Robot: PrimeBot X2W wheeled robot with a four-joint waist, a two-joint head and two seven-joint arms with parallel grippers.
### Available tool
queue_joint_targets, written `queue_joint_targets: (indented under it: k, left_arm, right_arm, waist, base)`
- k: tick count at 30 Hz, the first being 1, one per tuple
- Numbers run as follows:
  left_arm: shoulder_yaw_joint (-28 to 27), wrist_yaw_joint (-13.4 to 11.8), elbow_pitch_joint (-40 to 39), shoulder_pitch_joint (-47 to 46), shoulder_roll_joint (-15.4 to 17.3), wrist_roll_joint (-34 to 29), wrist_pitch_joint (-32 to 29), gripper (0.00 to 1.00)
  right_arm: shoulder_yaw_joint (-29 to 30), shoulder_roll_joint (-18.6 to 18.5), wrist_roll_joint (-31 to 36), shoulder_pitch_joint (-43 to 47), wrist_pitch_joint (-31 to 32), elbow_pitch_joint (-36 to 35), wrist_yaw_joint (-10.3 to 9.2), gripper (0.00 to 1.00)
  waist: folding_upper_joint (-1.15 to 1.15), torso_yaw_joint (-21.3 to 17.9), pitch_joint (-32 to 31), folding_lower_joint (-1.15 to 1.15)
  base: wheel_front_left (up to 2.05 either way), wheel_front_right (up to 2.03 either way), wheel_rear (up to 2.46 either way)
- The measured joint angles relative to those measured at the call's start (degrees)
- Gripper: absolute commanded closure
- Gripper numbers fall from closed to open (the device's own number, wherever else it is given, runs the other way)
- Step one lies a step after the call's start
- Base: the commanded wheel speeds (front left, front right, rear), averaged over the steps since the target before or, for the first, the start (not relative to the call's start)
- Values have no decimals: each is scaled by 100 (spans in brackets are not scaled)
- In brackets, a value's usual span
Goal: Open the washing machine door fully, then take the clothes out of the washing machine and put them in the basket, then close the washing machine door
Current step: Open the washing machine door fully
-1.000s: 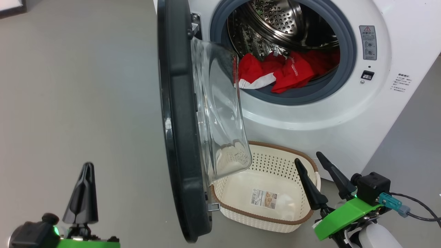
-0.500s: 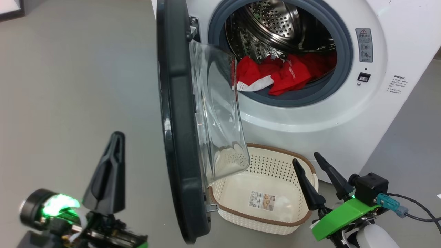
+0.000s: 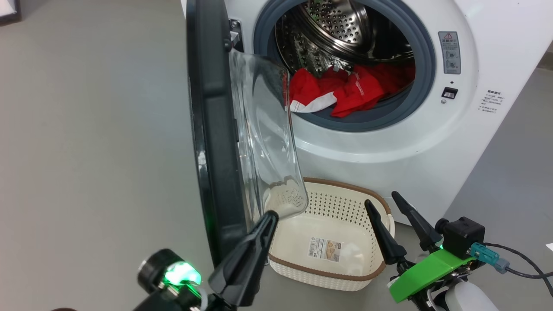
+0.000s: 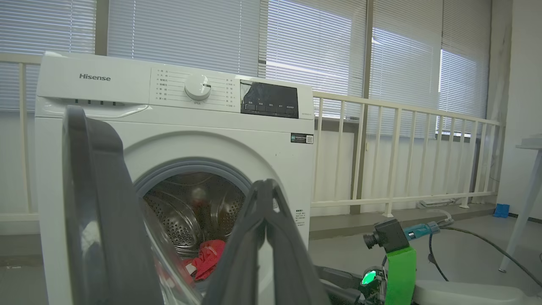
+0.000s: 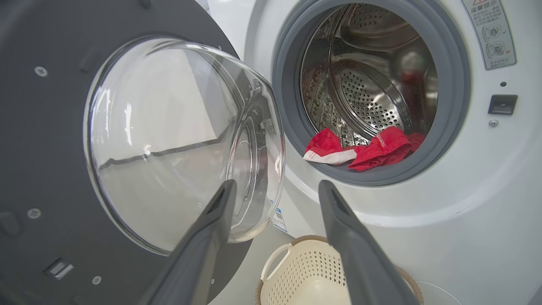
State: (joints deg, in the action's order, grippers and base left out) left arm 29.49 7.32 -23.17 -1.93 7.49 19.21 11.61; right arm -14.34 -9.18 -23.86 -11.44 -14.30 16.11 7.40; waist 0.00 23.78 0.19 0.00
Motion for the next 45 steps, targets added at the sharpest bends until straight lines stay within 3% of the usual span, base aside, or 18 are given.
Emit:
queue_joint_targets:
  k: [7, 14, 26, 34, 45]
  left_arm:
    - [380, 0, 923, 3, 15, 377, -156, 100]
    - [246, -71, 1766, 8, -37, 638, -211, 100]
    - [-144, -235, 2082, 23, -67, 797, 57, 100]
    - [-896, -662, 2202, 50, 334, 924, 53, 100]
    - [-1508, -783, 2544, -258, 722, 1189, -159, 100]
  right_arm:
    - [-1, 13, 0, -3, 0, 4, 0, 0]
    - [0, 25, 0, -8, 0, 23, 0, 0]
    - [16, 37, 0, -9, 0, 30, 0, 0]
    - [30, 49, 0, -9, 0, 31, 0, 0]
    - [35, 64, 13, -24, 0, 29, 0, 0]
  waist:
    - [0, -109, 59, 0]
    - [0, -165, 113, 0]
    - [0, -12, 104, 0]
    - [0, 166, 108, 0]
    - [0, 354, 337, 0]
  base:
    - [0, 0, 0]
    - [0, 0, 0]
    - [0, 0, 0]
    - [0, 0, 0]
    - [0, 0, 0]
